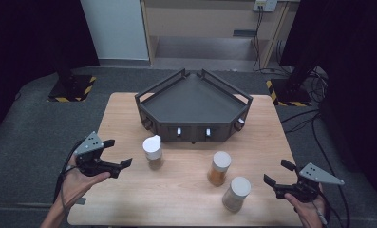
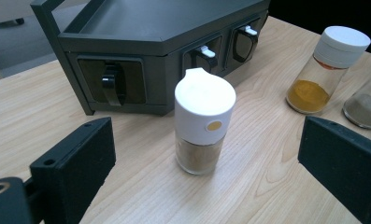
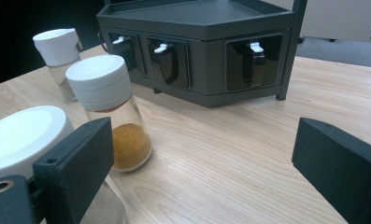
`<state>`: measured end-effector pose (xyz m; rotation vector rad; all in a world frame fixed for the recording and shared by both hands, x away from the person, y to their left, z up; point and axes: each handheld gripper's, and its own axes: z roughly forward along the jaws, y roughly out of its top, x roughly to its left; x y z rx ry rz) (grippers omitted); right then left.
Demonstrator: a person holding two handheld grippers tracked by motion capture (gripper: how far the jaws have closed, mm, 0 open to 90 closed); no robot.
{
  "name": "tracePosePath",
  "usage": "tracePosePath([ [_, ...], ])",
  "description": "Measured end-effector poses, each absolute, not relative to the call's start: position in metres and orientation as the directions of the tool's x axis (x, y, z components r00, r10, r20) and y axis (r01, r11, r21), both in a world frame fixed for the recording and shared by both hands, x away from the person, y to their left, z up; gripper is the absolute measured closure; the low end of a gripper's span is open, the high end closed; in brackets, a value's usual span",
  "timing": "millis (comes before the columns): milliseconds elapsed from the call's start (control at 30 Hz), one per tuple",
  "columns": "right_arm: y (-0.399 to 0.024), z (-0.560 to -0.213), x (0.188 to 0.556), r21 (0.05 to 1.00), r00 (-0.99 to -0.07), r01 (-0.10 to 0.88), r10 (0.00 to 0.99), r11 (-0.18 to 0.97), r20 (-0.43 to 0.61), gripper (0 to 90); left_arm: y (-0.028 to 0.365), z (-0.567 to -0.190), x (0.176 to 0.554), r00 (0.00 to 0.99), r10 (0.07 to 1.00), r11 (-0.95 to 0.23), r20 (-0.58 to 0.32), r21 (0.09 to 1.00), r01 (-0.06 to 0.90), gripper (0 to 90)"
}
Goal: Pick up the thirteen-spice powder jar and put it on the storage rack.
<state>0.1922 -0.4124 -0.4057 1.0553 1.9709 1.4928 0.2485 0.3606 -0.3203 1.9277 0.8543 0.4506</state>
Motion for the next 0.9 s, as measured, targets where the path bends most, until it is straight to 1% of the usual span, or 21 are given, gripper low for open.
tracePosePath([
  [500, -0.412, -0.406, 0.193, 0.944, -0.605, 0.309, 0.791, 0.12, 0.097, 6.5, 0.348, -0.314, 0.265, 0.683, 0.728, -0.317, -0.05, 0.859, 0.402, 2.8],
  [900, -0.413, -0.406, 0.193, 0.943, -0.606, 0.309, 0.789, 0.12, 0.098, 6.6, 0.333, -0.311, 0.277, 0.688, 0.725, -0.343, -0.042, 0.843, 0.413, 2.8],
])
